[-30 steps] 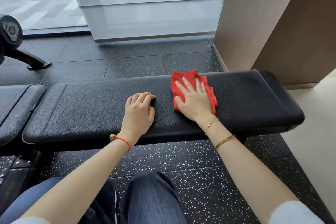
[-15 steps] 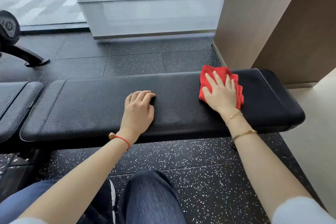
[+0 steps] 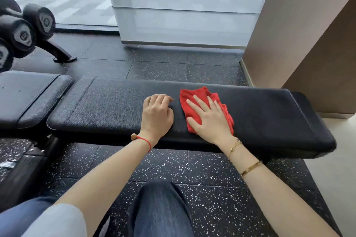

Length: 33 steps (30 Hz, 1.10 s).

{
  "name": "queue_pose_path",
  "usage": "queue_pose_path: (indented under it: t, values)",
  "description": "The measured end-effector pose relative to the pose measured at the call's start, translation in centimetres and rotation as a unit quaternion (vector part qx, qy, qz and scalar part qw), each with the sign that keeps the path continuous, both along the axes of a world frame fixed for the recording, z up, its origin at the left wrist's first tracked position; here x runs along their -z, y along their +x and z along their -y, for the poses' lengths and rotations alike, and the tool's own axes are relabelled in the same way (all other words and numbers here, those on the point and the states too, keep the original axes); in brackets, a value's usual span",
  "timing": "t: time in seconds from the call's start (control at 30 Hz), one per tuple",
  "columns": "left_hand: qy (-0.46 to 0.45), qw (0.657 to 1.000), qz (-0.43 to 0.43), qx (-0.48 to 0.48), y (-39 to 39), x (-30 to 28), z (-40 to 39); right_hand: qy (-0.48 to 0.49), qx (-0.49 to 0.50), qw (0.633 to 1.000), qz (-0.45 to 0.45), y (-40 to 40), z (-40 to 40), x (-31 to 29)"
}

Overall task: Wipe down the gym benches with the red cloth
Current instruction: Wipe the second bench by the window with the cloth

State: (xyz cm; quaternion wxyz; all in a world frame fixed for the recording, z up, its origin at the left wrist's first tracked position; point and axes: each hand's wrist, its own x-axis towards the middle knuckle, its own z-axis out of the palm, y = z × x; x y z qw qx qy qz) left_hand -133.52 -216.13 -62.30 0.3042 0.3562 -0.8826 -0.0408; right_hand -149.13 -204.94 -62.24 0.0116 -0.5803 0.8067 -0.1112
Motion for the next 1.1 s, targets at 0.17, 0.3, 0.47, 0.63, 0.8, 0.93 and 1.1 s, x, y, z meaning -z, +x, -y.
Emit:
queue_pose_path:
  t: [0.17,0.3,0.47,0.63,0.8,0.93,1.1]
  values:
    - [0.012,1.0,0.005,0.009,1.6,-1.0,0.1,0.03,0.054,0.998,0.01,-0.2,4.2,-0.7]
    - [-0.008,1.0,-0.001,0.002,6.7,-2.3,2.7,0.051,0.052,0.997,0.041,3.8,10.1,-1.4]
    - [-0.032,0.998,-0.01,-0.055,15.1,-3.6,7.8,0.052,-0.062,0.996,0.039,14.7,15.2,-1.6]
    - [-0.042,0.996,-0.023,-0.079,24.1,-2.8,12.6,-0.007,-0.12,0.993,0.018,22.5,16.1,-0.1]
    - [-0.027,0.997,-0.005,-0.075,31.6,-1.5,16.2,-0.01,-0.072,0.997,0.032,24.8,19.5,0.1]
    - [0.0,0.997,0.005,-0.075,35.7,-1.4,17.9,0.011,-0.013,0.999,0.044,27.1,24.5,-0.8]
    - [0.024,0.995,-0.017,-0.094,39.4,-1.0,19.8,-0.031,-0.07,0.996,0.053,29.0,23.9,-1.2]
